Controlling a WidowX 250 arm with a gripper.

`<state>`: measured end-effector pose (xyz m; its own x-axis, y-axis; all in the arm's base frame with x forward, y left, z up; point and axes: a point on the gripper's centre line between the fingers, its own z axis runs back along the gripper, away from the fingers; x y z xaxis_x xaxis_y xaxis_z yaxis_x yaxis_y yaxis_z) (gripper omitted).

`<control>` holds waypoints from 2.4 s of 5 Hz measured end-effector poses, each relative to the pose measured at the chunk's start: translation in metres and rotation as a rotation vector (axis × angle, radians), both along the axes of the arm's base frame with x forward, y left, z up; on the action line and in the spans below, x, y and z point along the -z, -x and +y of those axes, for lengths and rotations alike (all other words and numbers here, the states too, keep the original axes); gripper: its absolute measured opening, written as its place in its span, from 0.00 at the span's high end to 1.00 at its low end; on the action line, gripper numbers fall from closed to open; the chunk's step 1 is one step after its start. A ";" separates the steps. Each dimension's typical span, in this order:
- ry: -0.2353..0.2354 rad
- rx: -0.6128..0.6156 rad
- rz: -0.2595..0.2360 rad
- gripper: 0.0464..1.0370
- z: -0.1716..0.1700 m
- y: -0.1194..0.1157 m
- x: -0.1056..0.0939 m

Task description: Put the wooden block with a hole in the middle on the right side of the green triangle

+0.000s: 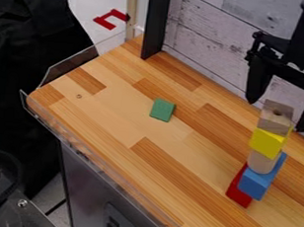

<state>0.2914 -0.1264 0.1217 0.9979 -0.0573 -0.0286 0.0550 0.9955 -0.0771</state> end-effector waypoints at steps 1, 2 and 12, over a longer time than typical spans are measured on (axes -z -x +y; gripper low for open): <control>-0.004 -0.015 0.030 0.37 0.000 0.000 0.009; 0.001 -0.016 0.037 0.49 0.000 0.000 0.009; -0.108 -0.070 0.107 0.49 0.104 -0.014 0.122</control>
